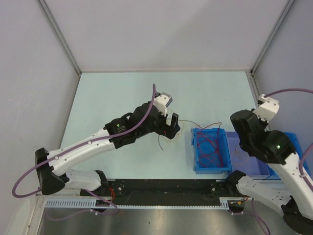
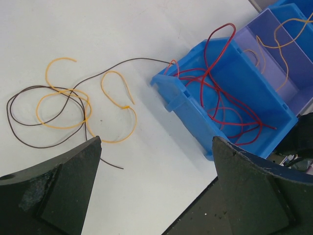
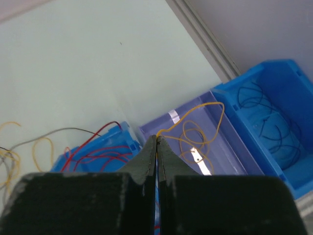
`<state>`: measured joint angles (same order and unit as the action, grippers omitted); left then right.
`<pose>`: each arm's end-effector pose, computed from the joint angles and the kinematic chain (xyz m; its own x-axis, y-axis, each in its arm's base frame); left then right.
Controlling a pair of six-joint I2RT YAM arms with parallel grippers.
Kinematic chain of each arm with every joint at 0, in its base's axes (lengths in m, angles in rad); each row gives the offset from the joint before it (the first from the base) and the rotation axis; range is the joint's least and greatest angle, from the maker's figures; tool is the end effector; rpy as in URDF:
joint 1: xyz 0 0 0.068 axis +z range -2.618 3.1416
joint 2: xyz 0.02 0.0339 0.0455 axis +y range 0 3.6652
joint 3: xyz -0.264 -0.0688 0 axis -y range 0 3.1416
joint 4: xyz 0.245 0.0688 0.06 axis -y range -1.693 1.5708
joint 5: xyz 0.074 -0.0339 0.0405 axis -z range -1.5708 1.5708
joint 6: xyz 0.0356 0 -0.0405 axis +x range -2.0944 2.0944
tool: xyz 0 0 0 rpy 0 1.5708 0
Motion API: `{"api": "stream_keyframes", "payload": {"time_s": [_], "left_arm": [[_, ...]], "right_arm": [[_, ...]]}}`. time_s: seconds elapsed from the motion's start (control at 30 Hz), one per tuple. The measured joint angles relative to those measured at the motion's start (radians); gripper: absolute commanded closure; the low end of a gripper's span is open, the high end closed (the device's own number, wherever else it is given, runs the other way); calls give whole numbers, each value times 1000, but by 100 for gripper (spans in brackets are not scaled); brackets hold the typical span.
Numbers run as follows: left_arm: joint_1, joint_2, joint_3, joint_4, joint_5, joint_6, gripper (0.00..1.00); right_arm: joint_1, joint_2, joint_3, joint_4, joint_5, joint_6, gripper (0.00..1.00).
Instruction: Untangle the cables
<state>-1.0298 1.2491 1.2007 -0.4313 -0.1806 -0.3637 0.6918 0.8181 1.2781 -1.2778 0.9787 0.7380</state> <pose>0.1501 -0.2375 0.3617 -0.4929 0.1409 -0.8586 0.6269 0.7419 -0.2381 0.0932 0.0389 0.4002 -0.3612 0.1884 -0.9132 0.4379 0.8989 0.0122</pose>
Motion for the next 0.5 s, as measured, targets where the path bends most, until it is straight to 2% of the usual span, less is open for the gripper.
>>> {"api": "stream_keyframes", "payload": {"time_s": [0.13,0.37,0.43,0.5], "left_arm": [[5,-21,-18,2,1,3,0],[12,-68,-35,4,3,6,0],[15,-80,-41,5,3,6,0],[18,-87,-45,4,3,6,0]], "right_arm": [[-209,60,-51,73,-169,-93,100],[-674,88,-93,170,-528,-240,100],[-759,91,-98,175,-597,-259,100],[-793,92,-116,177,-650,-269,100]]}}
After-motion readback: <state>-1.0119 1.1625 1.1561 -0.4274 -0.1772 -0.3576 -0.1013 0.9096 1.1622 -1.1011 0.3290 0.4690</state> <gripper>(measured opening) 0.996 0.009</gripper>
